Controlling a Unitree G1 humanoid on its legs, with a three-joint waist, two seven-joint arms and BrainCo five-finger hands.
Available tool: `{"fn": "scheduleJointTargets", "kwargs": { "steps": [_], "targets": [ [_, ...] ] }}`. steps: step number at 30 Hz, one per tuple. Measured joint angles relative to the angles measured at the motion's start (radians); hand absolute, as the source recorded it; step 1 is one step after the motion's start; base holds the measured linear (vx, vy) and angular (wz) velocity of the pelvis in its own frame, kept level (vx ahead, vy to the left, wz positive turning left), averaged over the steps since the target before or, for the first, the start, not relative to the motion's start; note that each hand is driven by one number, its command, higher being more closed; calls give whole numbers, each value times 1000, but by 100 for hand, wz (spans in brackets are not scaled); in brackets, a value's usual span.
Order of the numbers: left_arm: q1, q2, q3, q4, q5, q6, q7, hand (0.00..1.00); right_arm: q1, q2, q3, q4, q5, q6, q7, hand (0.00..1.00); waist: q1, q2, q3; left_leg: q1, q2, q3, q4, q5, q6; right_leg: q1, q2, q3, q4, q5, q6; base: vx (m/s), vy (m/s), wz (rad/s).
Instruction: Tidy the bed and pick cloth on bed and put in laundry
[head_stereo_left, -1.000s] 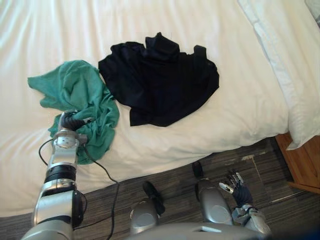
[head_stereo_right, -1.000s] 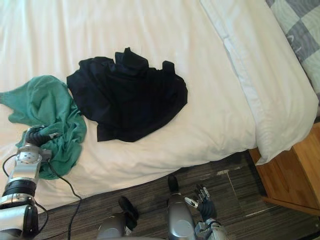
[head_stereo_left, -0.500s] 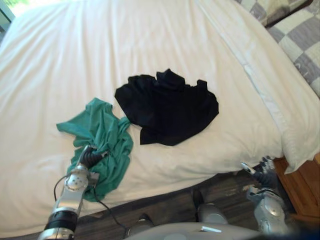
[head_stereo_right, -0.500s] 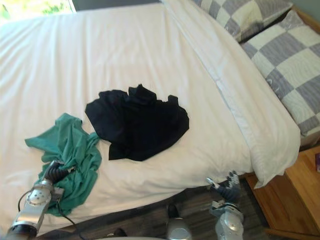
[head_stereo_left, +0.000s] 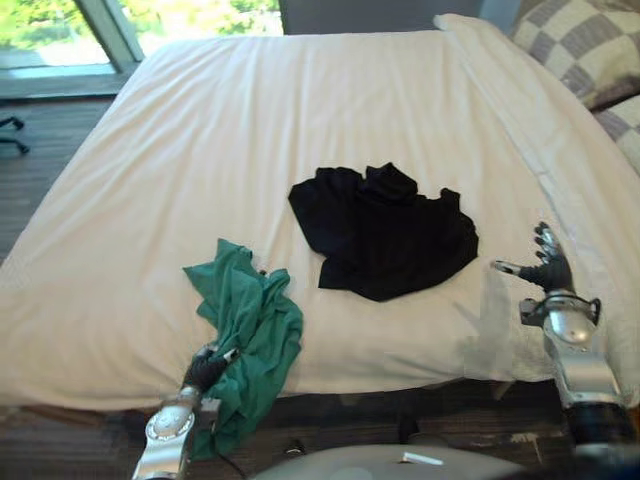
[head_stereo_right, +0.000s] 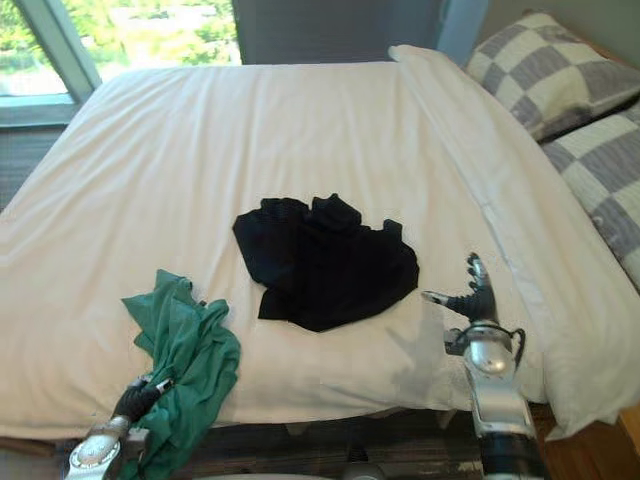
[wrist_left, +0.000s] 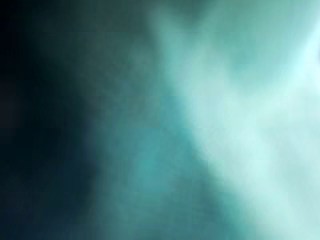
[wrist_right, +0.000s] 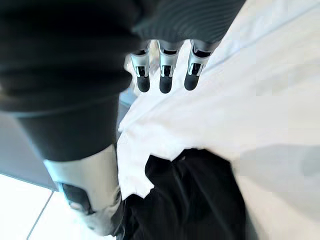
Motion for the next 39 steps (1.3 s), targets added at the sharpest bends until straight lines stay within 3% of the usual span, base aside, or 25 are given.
{"fn": "scheduleJointTargets", "kwargs": {
  "steps": [4,5,6,11,12,16,20,22,25,27,28,33,39],
  "targets": [
    [16,-1,0,150,59,80,37,100,-200,-1,66,110,0,62,-50,0,55,-85,132,-60,12,-33,14,24,2,-35,8,-25,-8,23,-19,-35,-35,23],
    [26,-2,1,163,63,84,45,100,-249,-1,78,129,0,70,-65,0,80,-100,164,-76,15,-37,24,24,2,-37,10,-24,-22,33,-30,-33,-20,16],
    [29,-2,1,166,64,86,48,100,-274,-1,84,137,-1,71,-70,0,86,-106,173,-87,16,-41,29,24,2,-41,10,-24,-25,37,-36,-21,-3,22],
    [28,3,39,148,68,93,77,100,-522,-11,167,192,-39,88,-109,0,111,-99,265,-170,19,-78,63,24,5,-83,10,-23,-36,62,-54,-39,12,20],
    [26,7,39,127,75,91,90,100,-600,-50,189,194,-40,100,-111,0,115,-92,303,-199,19,-86,64,33,10,-106,10,-23,-36,73,-52,-55,4,16],
    [10,8,35,128,76,91,91,100,-701,-135,199,217,-79,131,-118,0,132,-68,346,-242,17,-98,62,46,19,-144,10,-23,-37,97,-53,-39,12,8],
    [-24,20,27,128,75,86,91,100,-763,-207,223,236,-119,168,-104,0,133,-60,357,-293,13,-122,59,60,24,-182,8,-26,-38,108,-57,-12,19,18],
    [-49,26,23,128,76,79,90,100,-809,-228,246,259,-163,189,-67,0,133,-55,360,-321,12,-135,57,70,27,-206,8,-26,-40,119,-56,-30,12,13],
    [-87,43,-8,129,75,80,89,100,-844,-265,307,297,-278,228,67,0,137,-47,365,-368,2,-143,56,86,33,-245,-1,-29,-41,124,-53,-41,19,14],
    [-106,39,-16,129,76,79,84,100,-855,-278,335,340,-329,239,113,0,140,-33,372,-392,-8,-154,44,102,38,-268,-11,-42,-40,124,-52,-53,21,18],
    [-115,40,-21,130,77,80,84,100,-880,-286,334,349,-342,243,114,100,137,-23,376,-411,-16,-160,30,118,41,-290,-17,-57,-39,124,-52,-57,14,15],
    [-161,27,-22,159,77,53,92,100,-921,-306,308,366,-290,254,87,100,151,-8,377,-461,-19,-158,4,145,28,-359,-23,-64,-16,110,-36,-102,8,7],
    [-173,-69,-53,171,75,-5,130,100,-926,-282,268,367,-230,207,-5,100,151,41,344,-472,-14,-142,-37,187,25,-410,-22,-66,20,104,-23,-48,6,-3]
  ]
}}
